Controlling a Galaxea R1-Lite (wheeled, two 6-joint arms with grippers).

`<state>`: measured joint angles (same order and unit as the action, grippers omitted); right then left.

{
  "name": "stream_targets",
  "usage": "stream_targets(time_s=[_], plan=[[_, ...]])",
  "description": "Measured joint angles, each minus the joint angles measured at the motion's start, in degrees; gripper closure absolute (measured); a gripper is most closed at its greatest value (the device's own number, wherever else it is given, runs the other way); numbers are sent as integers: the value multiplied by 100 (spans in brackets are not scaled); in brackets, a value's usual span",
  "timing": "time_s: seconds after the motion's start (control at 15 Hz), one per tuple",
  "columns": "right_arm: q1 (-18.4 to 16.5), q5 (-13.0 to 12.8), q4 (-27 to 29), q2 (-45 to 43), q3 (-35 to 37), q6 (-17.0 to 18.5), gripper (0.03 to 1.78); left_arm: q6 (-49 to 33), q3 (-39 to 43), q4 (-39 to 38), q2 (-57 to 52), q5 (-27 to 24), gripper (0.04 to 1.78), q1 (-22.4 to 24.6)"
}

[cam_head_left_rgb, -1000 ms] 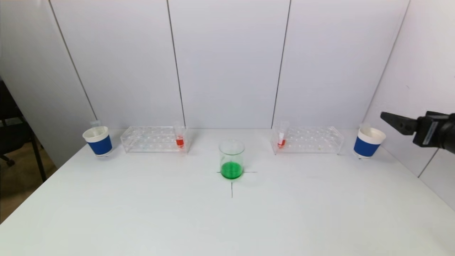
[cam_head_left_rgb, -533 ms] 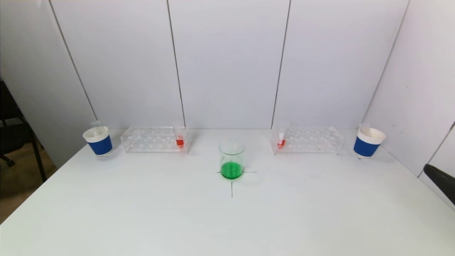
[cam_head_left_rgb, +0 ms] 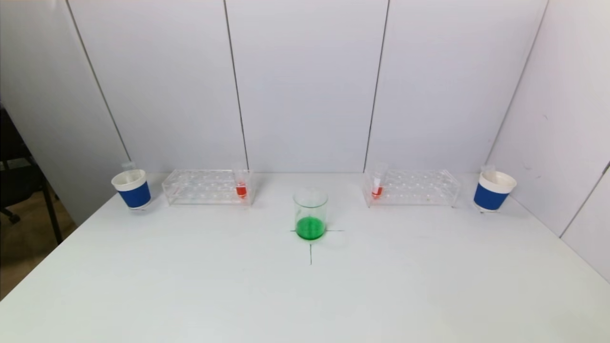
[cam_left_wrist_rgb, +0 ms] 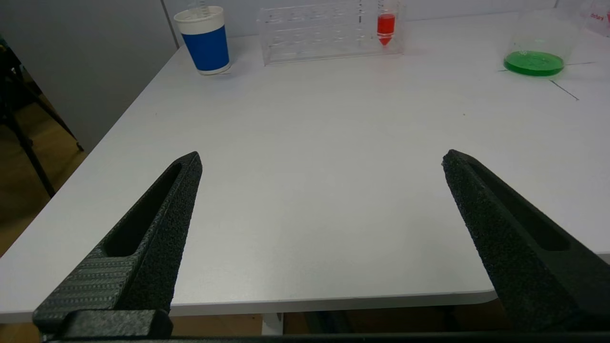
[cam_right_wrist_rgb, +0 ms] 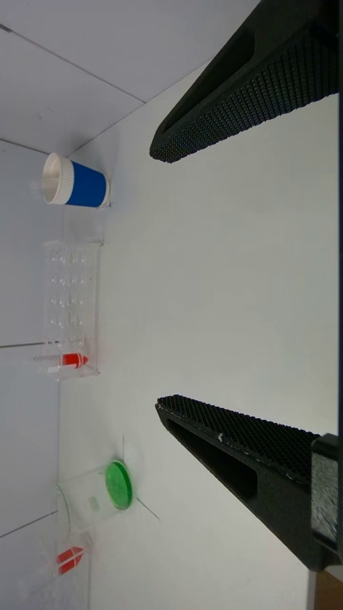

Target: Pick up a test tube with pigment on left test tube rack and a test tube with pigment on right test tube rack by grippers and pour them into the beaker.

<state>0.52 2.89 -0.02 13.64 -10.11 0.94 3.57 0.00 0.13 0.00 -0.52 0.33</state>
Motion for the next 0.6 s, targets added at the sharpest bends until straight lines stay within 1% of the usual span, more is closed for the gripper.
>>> stream_targets(time_s=[0.13,0.2,0.33,0.4,0.47,0.6], plan=[[-15,-20,517,-657,99,-56,4,1,0,0,0,0,6,0],[-22,-66,619,-898,219,-118,4,1,0,0,0,1,6,0],[-32,-268,477,-1180,556,-199,4,4,0,0,0,1,6,0],[-37,-319,278,-1252,708,-215,4,0,0,-2,0,1,6,0],[-37,-330,55,-1307,855,-223,4,1,0,0,0,0,6,0],[-37,-340,-61,-1354,970,-165,4,1,0,2,0,0,6,-2]])
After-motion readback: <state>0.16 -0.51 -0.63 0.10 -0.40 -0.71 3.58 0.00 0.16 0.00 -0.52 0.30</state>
